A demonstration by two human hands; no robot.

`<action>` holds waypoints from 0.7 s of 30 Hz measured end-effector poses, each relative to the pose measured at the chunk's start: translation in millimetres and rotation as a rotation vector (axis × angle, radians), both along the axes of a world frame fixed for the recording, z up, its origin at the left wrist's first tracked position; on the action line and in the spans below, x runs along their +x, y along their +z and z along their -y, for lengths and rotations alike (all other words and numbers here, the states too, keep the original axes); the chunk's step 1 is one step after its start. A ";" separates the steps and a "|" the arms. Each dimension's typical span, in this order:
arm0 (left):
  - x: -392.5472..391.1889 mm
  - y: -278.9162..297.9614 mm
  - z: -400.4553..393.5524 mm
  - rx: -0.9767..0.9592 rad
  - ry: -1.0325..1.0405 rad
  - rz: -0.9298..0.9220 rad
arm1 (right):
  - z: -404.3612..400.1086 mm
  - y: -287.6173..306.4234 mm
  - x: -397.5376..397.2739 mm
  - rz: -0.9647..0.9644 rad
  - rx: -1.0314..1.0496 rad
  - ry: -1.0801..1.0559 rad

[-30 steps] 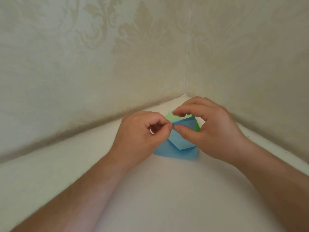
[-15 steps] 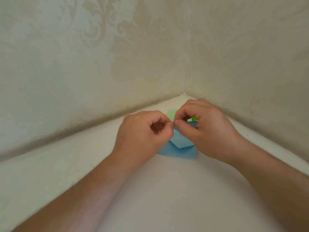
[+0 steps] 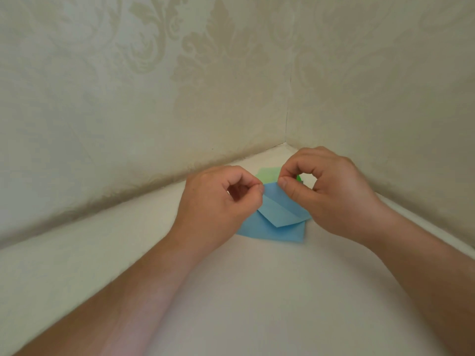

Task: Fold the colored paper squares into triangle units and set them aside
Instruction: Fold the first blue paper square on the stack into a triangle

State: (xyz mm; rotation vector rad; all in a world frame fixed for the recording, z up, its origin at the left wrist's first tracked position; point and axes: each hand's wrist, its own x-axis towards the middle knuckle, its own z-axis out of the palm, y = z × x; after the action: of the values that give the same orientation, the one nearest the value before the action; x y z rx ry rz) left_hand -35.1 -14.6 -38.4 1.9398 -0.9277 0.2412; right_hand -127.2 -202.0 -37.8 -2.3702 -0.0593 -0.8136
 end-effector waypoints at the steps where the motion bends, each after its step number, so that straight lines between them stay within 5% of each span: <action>1: -0.2 0.1 0.1 0.000 -0.001 -0.018 | -1.3 0.0 0.2 -0.001 -0.005 -0.005; 16: 0.4 -0.9 1.0 -0.009 0.016 -0.151 | 5.4 0.5 2.1 -0.118 0.244 -0.156; 21: -1.2 0.1 1.5 -0.058 -0.016 -0.224 | 6.3 7.1 -1.2 -0.111 0.508 -0.106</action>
State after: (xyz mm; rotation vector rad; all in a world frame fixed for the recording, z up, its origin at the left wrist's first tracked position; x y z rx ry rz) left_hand -36.3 -16.1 -38.3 1.8615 -0.7797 0.0387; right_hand -128.4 -208.3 -30.7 -1.9404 0.2888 -0.6509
